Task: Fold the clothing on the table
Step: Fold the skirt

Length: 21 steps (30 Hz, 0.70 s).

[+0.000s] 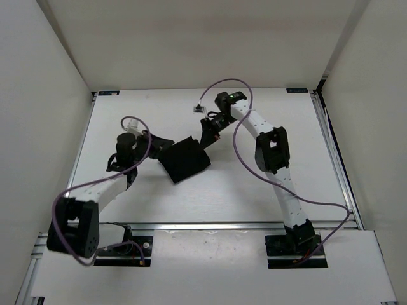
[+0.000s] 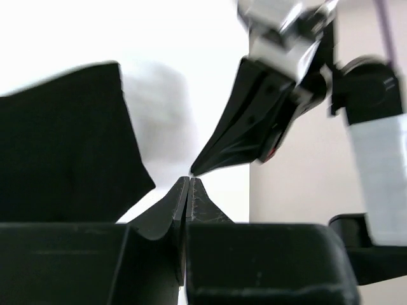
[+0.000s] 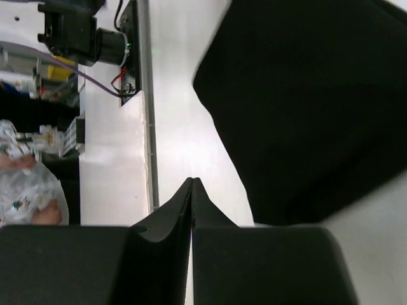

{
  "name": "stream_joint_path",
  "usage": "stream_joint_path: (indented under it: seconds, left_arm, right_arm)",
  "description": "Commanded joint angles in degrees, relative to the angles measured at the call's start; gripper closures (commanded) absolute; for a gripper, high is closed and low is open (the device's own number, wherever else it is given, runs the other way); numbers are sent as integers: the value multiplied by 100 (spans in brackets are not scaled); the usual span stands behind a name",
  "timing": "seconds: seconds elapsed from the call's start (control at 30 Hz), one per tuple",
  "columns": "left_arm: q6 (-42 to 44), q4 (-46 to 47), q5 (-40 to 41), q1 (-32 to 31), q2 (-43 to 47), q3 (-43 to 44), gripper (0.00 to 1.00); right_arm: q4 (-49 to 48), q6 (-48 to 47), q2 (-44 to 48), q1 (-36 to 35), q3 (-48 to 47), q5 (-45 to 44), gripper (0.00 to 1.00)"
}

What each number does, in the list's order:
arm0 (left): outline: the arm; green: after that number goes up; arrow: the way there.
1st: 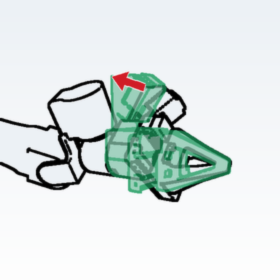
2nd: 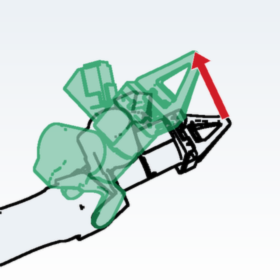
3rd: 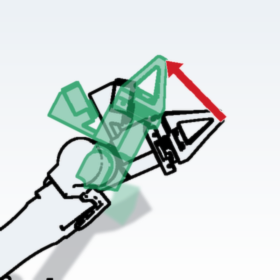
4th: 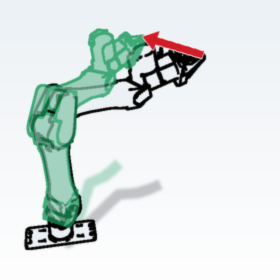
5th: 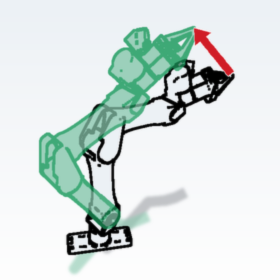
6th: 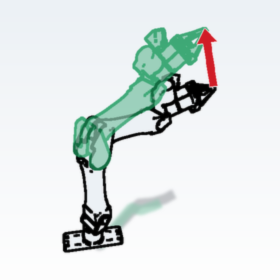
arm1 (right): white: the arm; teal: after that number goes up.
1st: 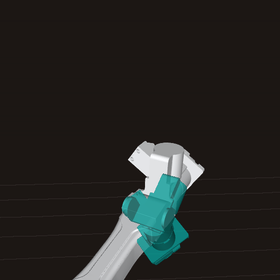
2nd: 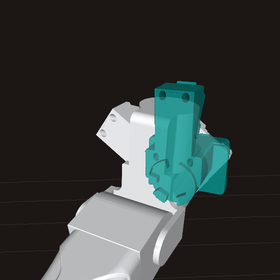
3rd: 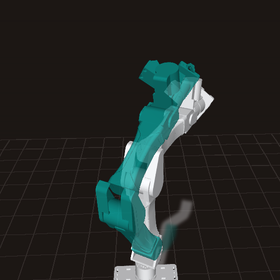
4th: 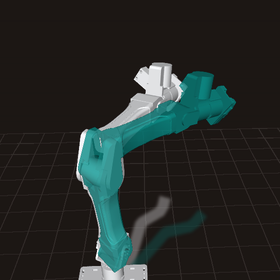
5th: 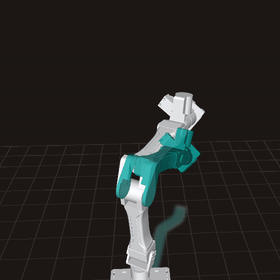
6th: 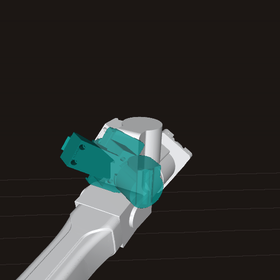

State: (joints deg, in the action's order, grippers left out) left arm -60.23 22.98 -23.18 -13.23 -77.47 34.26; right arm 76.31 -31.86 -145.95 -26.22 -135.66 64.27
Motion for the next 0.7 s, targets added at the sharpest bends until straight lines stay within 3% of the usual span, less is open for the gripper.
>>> stream_joint_path:
  seconds: [0.0, 0.27, 0.37, 0.57, 0.67]
  left_arm:
    - [-7, -705, 226, 417, 1072, -454, 98]
    - [-489, -1955, 86, 1884, 3911, -1263, 97]
    - [-683, -2298, 85, 2114, 4555, -1352, 97]
    - [-744, -2711, 94, 2167, 4899, -1387, 99]
    - [-780, -2667, 191, 2071, 4978, -1361, 98]
  right_arm:
    - [-72, 91, -231, -287, -435, 288, 100]
    - [-73, 416, -1031, -253, -15, 243, 100]
    - [-152, 610, -1260, -182, 118, 261, 100]
    - [-178, 699, -1533, -147, 118, -72, 100]
    - [-20, 523, -1270, -42, 74, 199, 100]
